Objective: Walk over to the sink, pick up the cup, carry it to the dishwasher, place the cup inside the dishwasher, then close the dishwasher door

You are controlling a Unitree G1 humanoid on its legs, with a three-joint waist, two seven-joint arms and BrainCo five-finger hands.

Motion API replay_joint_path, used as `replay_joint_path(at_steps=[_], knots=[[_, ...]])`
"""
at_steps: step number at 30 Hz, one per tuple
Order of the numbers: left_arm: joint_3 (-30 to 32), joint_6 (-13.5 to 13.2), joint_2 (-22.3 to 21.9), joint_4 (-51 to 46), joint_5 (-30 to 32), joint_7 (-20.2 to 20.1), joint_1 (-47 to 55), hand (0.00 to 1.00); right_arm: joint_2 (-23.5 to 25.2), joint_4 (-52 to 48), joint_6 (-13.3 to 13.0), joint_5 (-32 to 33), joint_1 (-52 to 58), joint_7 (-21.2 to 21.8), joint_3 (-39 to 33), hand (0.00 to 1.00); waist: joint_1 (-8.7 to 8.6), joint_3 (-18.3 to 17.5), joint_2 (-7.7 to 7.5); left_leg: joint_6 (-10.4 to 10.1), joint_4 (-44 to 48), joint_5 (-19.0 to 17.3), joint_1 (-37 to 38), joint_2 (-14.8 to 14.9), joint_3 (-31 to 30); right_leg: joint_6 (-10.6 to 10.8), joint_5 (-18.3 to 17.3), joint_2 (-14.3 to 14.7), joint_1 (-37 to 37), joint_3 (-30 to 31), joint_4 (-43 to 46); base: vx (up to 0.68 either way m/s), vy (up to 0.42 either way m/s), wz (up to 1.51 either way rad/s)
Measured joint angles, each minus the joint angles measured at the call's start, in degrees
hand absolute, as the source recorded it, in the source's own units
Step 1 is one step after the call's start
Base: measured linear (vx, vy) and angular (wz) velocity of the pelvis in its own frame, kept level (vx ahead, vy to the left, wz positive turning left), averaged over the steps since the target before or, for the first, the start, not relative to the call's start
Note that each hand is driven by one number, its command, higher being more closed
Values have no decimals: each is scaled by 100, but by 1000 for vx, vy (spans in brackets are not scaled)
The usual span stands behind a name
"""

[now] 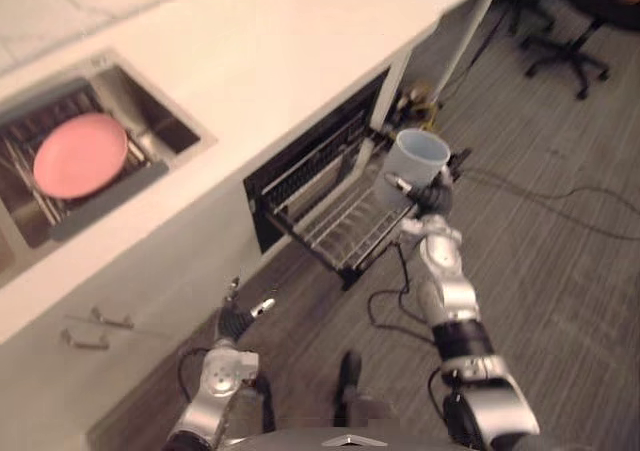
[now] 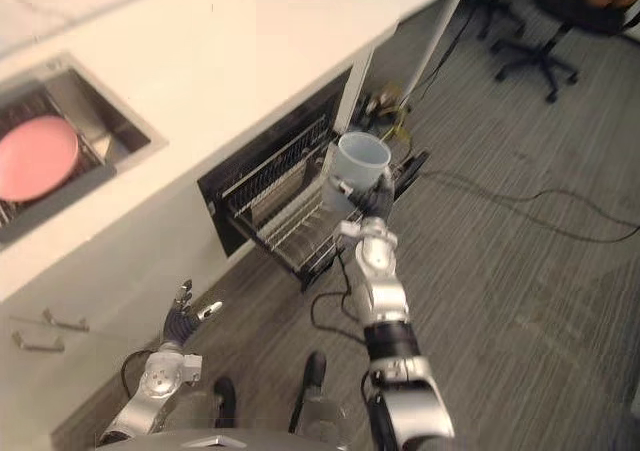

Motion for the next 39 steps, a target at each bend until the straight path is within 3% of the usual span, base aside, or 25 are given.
replay_joint_path(at_steps=[5,11,13,21,26,29,33,34,39], knots=[[264,-13,35,283,-109,-87,-73,0,-607,997,235,-129,-971,150,32,100,209,574,133,2,233,68,-423,8,-237,13,132,0,-188,-247,1,-85,19,27],[526,-196,82,432,-129,-279,-83,0,-1370,2348,435,-188,-2335,640,418,100,442,1054,275,35,375,177,-963,-52,-492,-11,235,-44,-504,-450,2,-42,54,23],[577,-300,68,498,-257,-324,-86,0,-1590,2835,490,-202,-2768,874,671,100,545,1229,393,57,391,212,-1063,-86,-555,-9,260,-71,-551,-522,2,-20,69,16],[484,-438,63,564,-601,-480,-282,0,-1903,4383,736,-447,-3839,1678,1218,100,809,1416,692,40,406,367,-1629,-132,-802,-51,291,-81,-972,-768,3,-19,39,16],[363,-423,62,619,-787,-553,-397,0,-2140,4815,958,-663,-4205,1794,1243,100,888,1533,920,38,402,443,-1898,-170,-948,-70,305,-100,-1151,-931,3,-5,25,15],[357,-430,61,615,-975,-594,-405,0,-2242,4910,1070,-841,-4327,1799,1247,100,957,1550,978,42,359,516,-2086,-194,-996,-85,316,-124,-1321,-1001,3,-9,31,14],[315,-428,101,650,-976,-670,-419,0,-2422,5056,1090,-895,-4595,1885,1357,100,1036,1596,1108,42,320,573,-2191,-232,-1082,-90,320,-145,-1394,-1071,3,-18,45,12],[294,-428,139,673,-976,-683,-419,0,-2467,5055,1087,-896,-4661,1953,1426,0,1056,1595,1109,39,274,609,-2210,-238,-1093,-92,318,-148,-1427,-1085,3,-19,31,6],[130,-424,311,948,-973,-685,-418,0,-2477,5055,1068,-890,-4688,2014,1592,0,1123,1595,1109,10,110,715,-2220,-243,-1119,-116,302,-148,-1500,-1125,4,-9,4,4]])
